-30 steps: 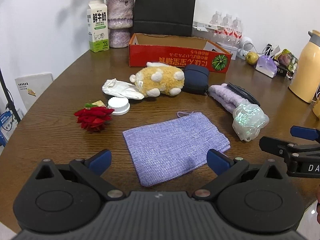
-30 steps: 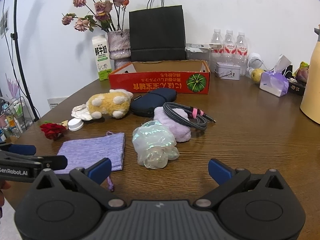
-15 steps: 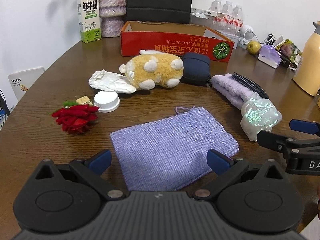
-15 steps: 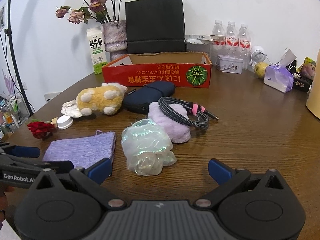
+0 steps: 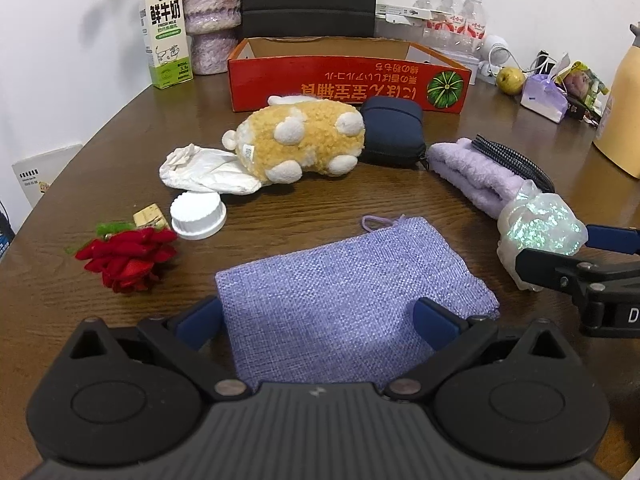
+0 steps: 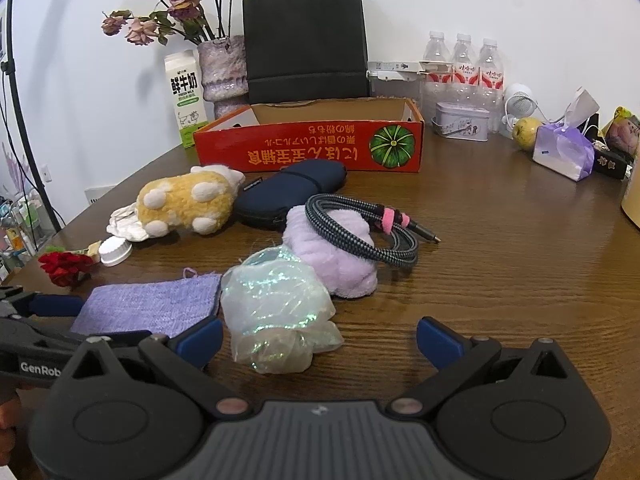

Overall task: Organize objects
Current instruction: 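Move the left tool to the lavender pouch while the right tool approaches the clear plastic bag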

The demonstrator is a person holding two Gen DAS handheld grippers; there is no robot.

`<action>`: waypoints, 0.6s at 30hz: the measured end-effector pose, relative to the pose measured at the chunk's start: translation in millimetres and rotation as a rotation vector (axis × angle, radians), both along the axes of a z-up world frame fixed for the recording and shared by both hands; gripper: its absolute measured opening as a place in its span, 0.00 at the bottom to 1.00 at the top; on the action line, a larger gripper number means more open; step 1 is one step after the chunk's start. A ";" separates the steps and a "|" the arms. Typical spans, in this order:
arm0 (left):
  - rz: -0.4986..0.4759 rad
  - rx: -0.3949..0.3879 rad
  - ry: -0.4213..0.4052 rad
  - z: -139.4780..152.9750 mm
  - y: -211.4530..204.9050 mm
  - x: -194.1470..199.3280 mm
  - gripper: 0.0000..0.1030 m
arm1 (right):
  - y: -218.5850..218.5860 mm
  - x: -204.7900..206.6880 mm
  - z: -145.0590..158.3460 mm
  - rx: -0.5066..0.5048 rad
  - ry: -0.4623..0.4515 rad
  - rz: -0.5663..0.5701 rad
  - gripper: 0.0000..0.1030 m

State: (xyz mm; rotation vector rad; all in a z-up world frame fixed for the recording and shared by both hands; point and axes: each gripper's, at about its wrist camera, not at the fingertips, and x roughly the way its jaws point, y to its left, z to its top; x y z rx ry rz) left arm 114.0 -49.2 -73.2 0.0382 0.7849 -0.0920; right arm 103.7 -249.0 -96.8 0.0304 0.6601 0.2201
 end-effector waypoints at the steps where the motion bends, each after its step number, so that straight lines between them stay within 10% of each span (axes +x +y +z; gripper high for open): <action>1: -0.001 0.002 -0.002 -0.3 -0.5 0.6 1.00 | -0.5 0.6 -0.3 0.002 0.000 0.001 1.00; 14: -0.008 0.005 -0.025 -2.6 -3.1 0.2 1.00 | 4.6 5.1 -1.2 -0.013 -0.034 0.022 0.99; 18: -0.008 0.005 -0.025 -2.6 -3.0 0.0 1.00 | 6.9 5.2 -1.7 -0.008 -0.040 0.050 0.76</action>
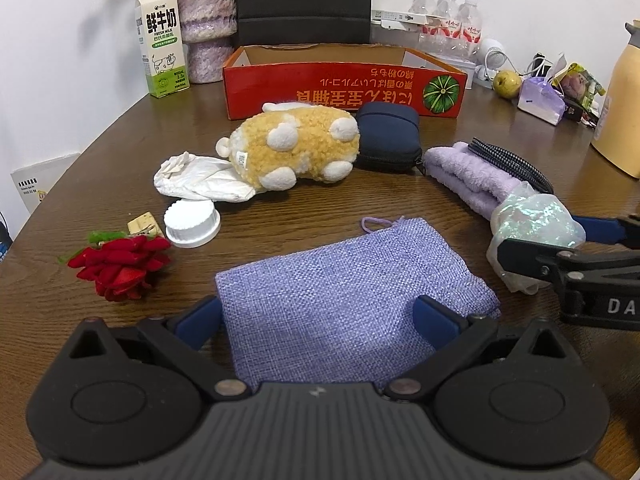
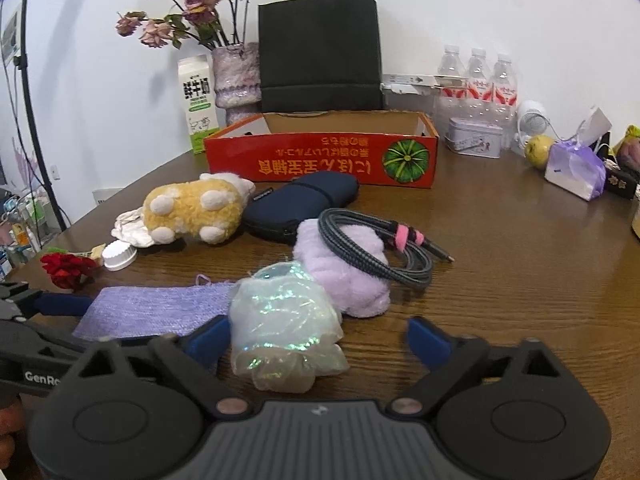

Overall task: Organize objects
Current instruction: 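Move the left tool to the lavender pouch while the right tool approaches the clear plastic bag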

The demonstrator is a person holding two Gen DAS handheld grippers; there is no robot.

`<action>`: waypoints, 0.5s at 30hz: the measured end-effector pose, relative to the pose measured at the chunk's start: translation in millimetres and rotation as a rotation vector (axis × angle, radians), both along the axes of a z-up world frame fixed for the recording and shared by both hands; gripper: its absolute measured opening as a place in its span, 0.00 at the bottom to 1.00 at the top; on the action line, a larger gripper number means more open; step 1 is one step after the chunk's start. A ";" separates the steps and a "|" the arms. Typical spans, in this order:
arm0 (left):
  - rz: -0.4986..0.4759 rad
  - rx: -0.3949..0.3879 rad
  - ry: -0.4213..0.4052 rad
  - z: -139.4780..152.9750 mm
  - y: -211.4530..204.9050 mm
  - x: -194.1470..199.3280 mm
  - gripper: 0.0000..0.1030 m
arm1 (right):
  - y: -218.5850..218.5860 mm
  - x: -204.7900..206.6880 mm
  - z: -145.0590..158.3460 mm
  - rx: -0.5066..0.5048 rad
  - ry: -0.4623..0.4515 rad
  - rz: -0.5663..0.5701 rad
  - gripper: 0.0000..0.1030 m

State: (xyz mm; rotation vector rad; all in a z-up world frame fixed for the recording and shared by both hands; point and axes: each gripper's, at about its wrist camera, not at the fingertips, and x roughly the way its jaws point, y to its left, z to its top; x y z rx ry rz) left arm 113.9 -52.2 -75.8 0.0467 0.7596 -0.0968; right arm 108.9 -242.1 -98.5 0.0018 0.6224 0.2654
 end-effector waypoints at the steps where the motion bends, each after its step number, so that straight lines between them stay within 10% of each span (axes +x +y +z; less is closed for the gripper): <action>1: 0.000 0.000 0.000 0.0 0.0 0.0 1.00 | 0.3 0.1 -0.4 0.003 0.002 0.008 0.73; 6: 0.000 0.000 0.000 0.1 0.1 0.1 1.00 | 0.9 -2.7 -0.8 0.028 -0.009 0.044 0.44; 15: -0.014 -0.001 -0.008 1.4 -0.7 -3.1 0.92 | 3.3 -12.9 -0.7 -0.028 -0.089 0.032 0.38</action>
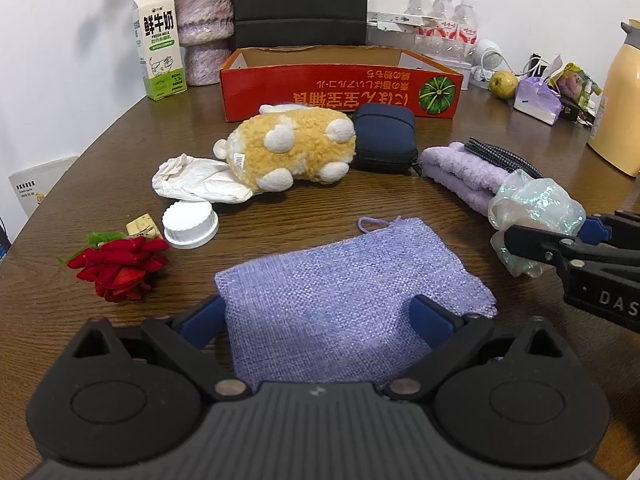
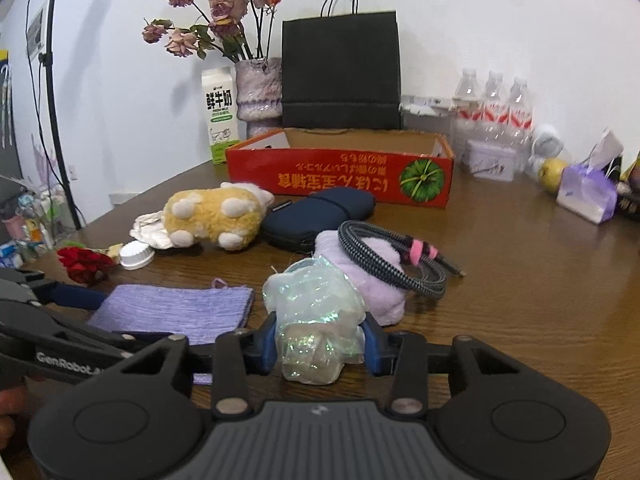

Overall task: Organize objects
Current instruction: 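Move the left tool to the lavender pouch while the right tool approaches the clear plastic bag, then grasp the lavender pouch with the left tool while the right tool grasps the clear bag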

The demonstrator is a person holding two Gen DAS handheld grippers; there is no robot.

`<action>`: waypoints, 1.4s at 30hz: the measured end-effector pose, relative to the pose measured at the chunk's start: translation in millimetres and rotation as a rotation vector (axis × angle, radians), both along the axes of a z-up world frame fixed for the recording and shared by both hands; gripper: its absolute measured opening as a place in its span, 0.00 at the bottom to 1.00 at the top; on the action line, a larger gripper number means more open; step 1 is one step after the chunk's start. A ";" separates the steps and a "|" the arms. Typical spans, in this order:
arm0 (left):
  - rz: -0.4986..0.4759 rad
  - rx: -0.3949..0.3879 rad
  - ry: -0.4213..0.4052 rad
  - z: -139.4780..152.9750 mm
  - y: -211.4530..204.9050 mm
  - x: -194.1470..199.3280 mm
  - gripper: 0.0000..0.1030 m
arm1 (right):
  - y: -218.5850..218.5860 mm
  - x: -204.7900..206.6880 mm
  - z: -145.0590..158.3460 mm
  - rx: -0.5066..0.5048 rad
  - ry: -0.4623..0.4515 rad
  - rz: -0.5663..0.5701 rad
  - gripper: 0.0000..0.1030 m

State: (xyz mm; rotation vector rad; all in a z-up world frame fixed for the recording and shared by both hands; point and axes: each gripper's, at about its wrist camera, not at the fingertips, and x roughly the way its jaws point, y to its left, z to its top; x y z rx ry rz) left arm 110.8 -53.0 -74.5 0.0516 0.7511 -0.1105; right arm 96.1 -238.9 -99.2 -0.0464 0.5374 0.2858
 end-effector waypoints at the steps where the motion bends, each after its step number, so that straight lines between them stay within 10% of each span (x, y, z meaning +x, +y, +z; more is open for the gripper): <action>1: -0.006 -0.001 -0.004 0.6 -0.5 -1.2 0.89 | -0.4 -0.5 0.4 0.001 -0.005 -0.001 0.38; 14: -0.046 -0.033 -0.029 6.3 -6.7 -12.1 0.19 | -1.6 -6.8 2.6 -0.005 -0.043 -0.003 0.38; 42: -0.010 -0.086 -0.083 34.7 4.3 -35.4 0.08 | 9.6 -38.1 27.6 -0.007 -0.149 0.018 0.38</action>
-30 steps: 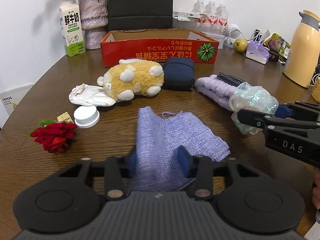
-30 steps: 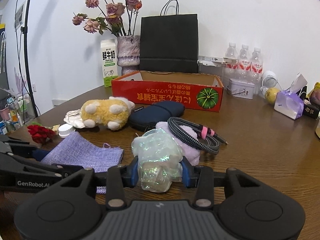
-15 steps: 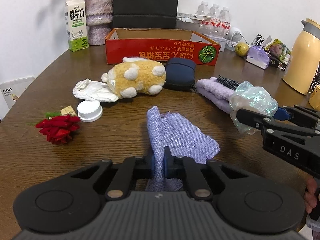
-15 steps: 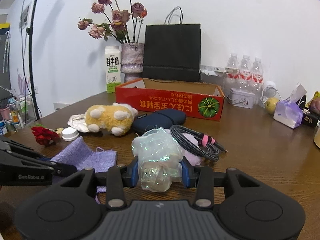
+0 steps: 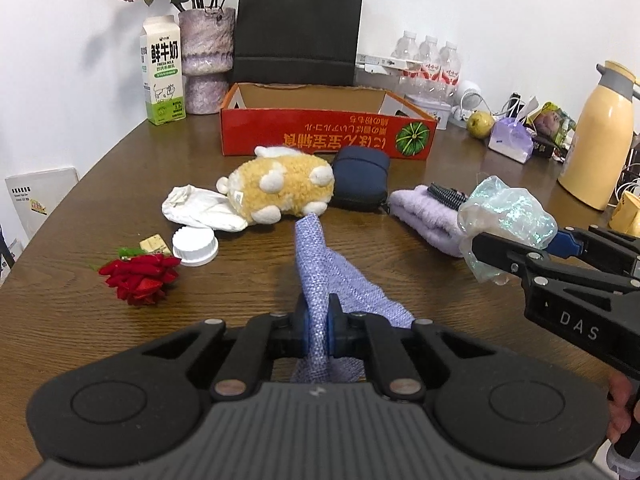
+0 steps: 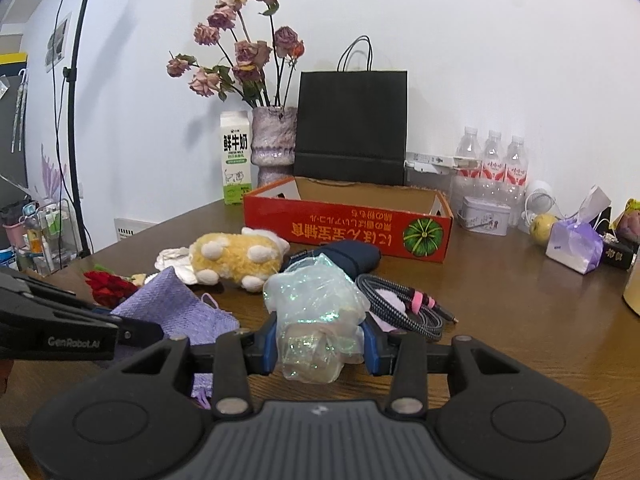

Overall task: Organize objects
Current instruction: 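Grasp the lavender pouch with the left tool while the right tool grasps the clear bag, then carry the pouch and the clear bag with both tools toward the red box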

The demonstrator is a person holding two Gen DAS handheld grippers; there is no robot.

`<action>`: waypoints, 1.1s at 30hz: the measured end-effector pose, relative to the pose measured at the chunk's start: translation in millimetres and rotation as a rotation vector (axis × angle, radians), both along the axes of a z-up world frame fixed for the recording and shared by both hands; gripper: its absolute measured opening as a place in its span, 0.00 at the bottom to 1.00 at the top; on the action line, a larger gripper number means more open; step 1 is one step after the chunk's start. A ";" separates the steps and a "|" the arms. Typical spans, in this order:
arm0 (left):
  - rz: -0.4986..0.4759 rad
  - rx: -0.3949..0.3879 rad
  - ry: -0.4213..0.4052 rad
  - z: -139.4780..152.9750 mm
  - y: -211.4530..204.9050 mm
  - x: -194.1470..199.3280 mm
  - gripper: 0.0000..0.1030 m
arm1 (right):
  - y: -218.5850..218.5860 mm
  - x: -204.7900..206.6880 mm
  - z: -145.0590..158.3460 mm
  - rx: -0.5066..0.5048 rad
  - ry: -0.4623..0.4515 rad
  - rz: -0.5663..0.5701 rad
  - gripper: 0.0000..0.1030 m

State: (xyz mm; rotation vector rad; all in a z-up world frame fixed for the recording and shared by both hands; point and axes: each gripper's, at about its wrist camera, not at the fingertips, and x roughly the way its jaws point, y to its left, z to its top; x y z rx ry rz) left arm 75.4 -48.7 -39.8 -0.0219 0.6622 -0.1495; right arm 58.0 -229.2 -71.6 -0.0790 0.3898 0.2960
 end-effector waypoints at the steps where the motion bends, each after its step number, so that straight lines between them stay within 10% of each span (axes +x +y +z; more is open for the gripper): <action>1: -0.002 -0.003 -0.006 1.9 0.4 -1.7 0.08 | 0.5 -1.9 1.6 0.000 -0.004 -0.001 0.38; 33: -0.018 -0.022 -0.125 46.9 5.6 -21.4 0.08 | 10.9 -21.7 35.9 -0.006 -0.064 0.005 0.38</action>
